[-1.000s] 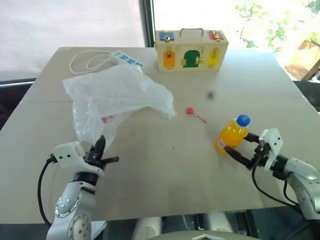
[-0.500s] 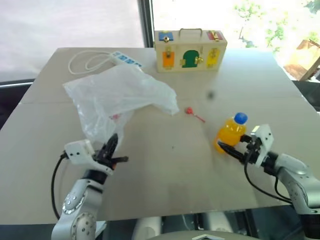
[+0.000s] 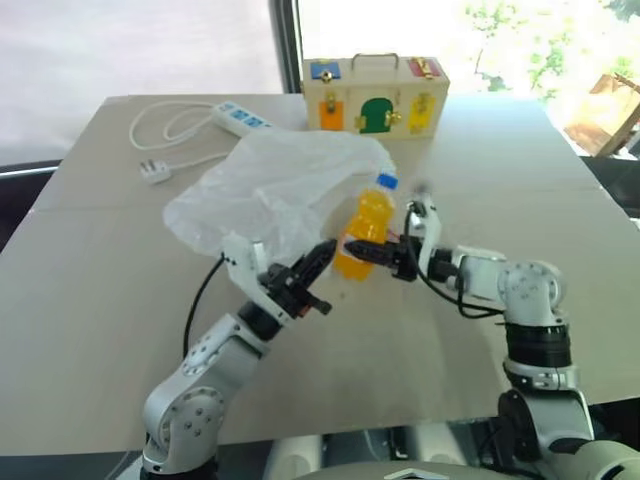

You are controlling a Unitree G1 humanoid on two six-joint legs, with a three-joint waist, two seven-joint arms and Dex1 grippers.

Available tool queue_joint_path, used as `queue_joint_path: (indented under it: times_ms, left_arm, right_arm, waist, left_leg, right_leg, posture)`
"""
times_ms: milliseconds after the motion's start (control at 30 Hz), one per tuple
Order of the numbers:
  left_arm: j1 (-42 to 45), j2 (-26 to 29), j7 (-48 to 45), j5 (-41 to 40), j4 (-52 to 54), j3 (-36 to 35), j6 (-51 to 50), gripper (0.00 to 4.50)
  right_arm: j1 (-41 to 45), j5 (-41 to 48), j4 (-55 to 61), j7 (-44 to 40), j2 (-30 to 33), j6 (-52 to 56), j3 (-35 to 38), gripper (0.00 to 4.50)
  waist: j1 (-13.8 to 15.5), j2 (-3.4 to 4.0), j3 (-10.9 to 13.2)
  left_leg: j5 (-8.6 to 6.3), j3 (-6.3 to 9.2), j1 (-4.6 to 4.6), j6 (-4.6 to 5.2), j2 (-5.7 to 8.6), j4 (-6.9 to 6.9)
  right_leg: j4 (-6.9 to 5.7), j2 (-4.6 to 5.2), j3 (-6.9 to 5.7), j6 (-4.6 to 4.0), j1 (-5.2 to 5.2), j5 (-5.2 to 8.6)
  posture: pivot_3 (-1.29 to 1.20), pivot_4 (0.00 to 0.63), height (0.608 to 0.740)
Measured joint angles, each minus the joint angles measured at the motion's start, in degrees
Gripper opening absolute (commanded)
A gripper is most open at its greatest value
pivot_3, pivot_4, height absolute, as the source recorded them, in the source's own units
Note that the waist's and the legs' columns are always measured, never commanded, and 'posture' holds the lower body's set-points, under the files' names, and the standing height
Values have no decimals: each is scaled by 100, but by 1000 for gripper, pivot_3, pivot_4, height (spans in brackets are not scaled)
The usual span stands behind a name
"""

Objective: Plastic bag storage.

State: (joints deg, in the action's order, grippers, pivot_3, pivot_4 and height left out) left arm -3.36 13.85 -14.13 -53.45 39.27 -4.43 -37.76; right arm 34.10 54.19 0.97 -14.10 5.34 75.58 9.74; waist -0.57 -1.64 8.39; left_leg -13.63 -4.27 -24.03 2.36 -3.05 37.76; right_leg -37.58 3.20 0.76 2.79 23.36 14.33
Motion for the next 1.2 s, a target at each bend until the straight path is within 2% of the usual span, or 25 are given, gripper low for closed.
queue_joint_path:
  times_ms: [100, 200, 300, 467, 600, 667, 700, 733, 1133, 1200]
  left_arm:
    - [-198, 338, -347, -303, 227, 322, -203, 0]
    - [-385, 605, -503, -465, 317, 301, -254, 0]
    - [-822, 981, -733, -644, 373, 271, -321, 0]
    - [-1272, 1412, -1024, -682, 478, 256, -308, 0]
    - [-1298, 1437, -1077, -625, 477, 260, -220, 0]
    - [-1299, 1435, -1078, -615, 477, 267, -169, 0]
    - [-1302, 1433, -1078, -597, 477, 274, -161, 0]
    - [-1311, 1432, -1077, -572, 477, 274, -148, 0]
    - [-1153, 1314, -921, -656, 375, 118, -51, 0]
    - [-1162, 1110, -805, -913, 333, -56, 50, 0]
  right_arm:
    - [782, 468, -1305, 1043, -977, 495, 1009, 2958]
    - [1154, 609, -1825, 1363, -1221, 546, 1288, 2958]
    - [1574, 730, -2475, 1714, -1255, 516, 1736, 2958]
    - [1885, 767, -3252, 1987, -1275, 343, 2036, 2958]
    - [2159, 768, -3589, 2149, -1314, -92, 2074, 2958]
    - [2242, 791, -3630, 2229, -1330, -276, 2092, 4097]
    - [2265, 816, -3632, 2244, -1337, -380, 2073, 4378]
    - [2287, 820, -3632, 2267, -1341, -468, 2052, 4454]
    - [2305, 829, -3490, 2325, -1347, -742, 1341, 4454]
    - [2294, 704, -3222, 2108, -1335, -726, 1038, 4454]
  waist:
    - [-66, 17, 10]
    - [-64, 24, 14]
    - [-41, 33, 20]
    - [-90, 42, 26]
    - [-146, 46, 28]
    - [-171, 46, 28]
    - [-175, 46, 28]
    - [-178, 46, 28]
    - [-184, 48, 29]
    - [-186, 48, 29]
  left_leg:
    - [1, -7, -3, -1, -4, 1]
    - [1, -4, -3, -1, -7, 1]
    - [1, -4, -8, -1, -4, 1]
    - [1, -5, -21, -1, -5, 1]
    - [1, 0, -32, -1, -5, 1]
    - [1, 1, -40, -1, -6, 1]
    - [1, 2, -46, -1, -6, 1]
    - [1, 2, -50, -1, -6, 1]
    - [2, 2, -60, -3, -11, 1]
    - [2, 2, -62, -3, -15, 1]
  right_leg:
    - [-24, -13, 12, -1, 21, 0]
    - [-25, -18, 9, -2, 22, 1]
    - [-17, -12, 5, -1, 21, 1]
    - [-12, -9, 6, -1, 33, 0]
    - [-13, -10, 2, 0, 41, 0]
    - [-11, -10, 1, 0, 46, 0]
    - [-9, -10, 0, 0, 51, 0]
    - [-9, -10, -1, 1, 55, 0]
    - [-11, -9, -1, 1, 67, 0]
    - [-10, -9, 0, 1, 68, 0]
  posture:
    - [0, 150, 739]
    - [0, 150, 739]
    - [0, 150, 739]
    - [0, 150, 739]
    - [0, 150, 739]
    - [0, 150, 739]
    - [0, 150, 739]
    - [0, 150, 739]
    - [0, 150, 739]
    - [0, 150, 739]
